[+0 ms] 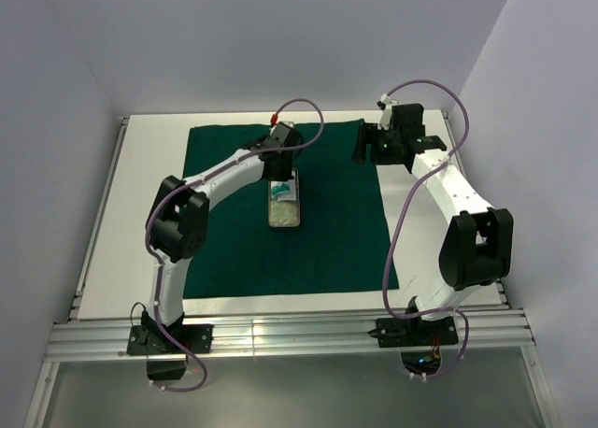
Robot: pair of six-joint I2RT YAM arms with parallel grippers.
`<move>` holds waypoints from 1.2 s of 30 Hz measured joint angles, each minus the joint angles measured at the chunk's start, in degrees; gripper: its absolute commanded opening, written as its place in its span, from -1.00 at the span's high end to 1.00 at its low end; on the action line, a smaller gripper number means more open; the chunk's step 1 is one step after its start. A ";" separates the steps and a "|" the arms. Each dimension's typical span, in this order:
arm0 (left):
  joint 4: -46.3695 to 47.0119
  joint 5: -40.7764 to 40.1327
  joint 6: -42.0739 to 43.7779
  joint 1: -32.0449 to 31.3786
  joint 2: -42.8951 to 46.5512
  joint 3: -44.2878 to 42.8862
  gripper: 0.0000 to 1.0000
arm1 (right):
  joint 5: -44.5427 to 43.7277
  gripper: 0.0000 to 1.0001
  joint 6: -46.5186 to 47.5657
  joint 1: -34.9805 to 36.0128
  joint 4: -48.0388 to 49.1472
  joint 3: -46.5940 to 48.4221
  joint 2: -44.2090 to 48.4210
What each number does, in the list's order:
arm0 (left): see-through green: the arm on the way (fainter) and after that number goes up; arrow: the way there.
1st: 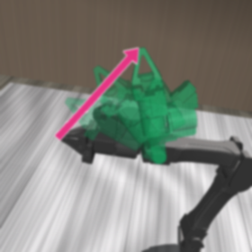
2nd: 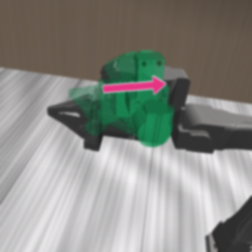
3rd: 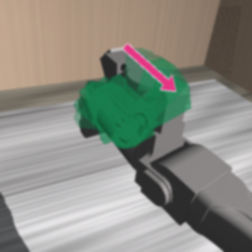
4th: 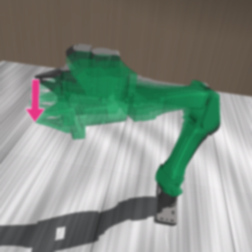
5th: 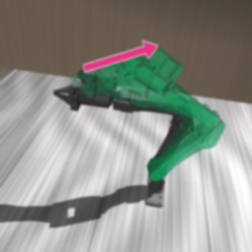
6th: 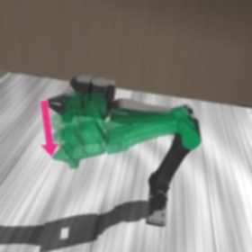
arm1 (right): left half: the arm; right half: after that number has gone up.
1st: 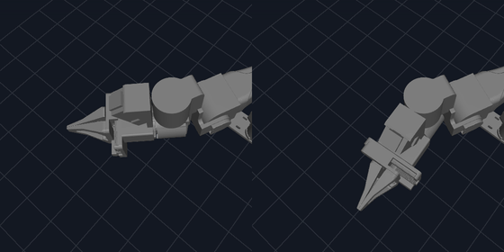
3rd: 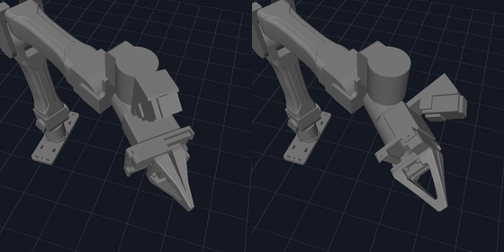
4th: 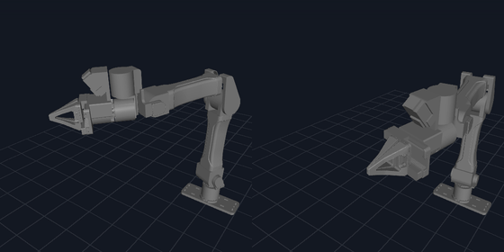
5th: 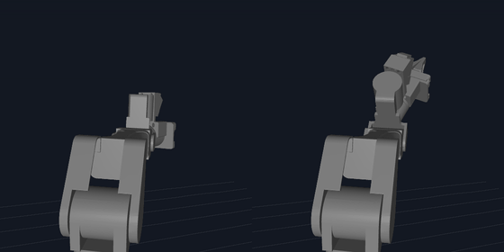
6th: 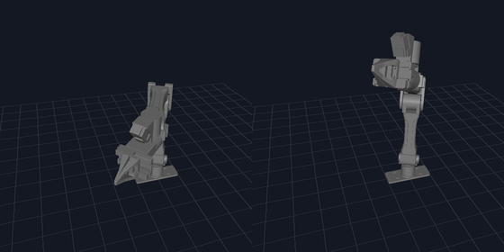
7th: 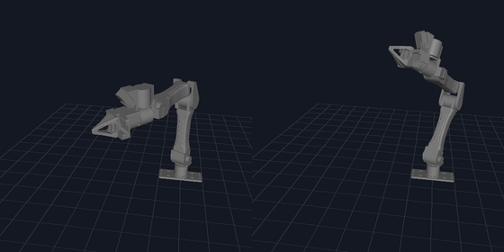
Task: Open and lay out the surgical kit
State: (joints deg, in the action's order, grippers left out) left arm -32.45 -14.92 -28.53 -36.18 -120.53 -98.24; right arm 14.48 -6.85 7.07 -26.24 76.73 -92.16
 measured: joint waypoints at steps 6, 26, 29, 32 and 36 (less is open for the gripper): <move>0.00 -1.49 1.14 0.00 6.16 0.00 0.99 | 0.79 -0.61 -0.22 0.00 -0.04 0.04 -0.15; 0.52 -5.14 21.03 21.20 11.15 10.10 1.00 | 3.69 -0.57 -1.36 0.57 -1.77 2.78 -4.02; 1.97 -5.53 22.99 21.27 8.37 10.19 1.00 | 3.98 -0.57 -1.49 0.74 -1.79 3.21 -4.55; 3.26 -5.79 23.65 21.27 6.40 10.40 1.00 | 4.04 -0.57 -1.46 0.90 -1.92 3.34 -4.76; 5.18 -6.01 24.65 21.29 3.98 10.78 1.00 | 4.04 -0.57 -1.44 0.94 -2.14 3.76 -4.79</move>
State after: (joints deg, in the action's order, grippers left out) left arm -27.27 -20.93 -3.88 -14.90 -116.55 -87.46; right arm 18.52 -8.29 8.01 -28.38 80.49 -96.95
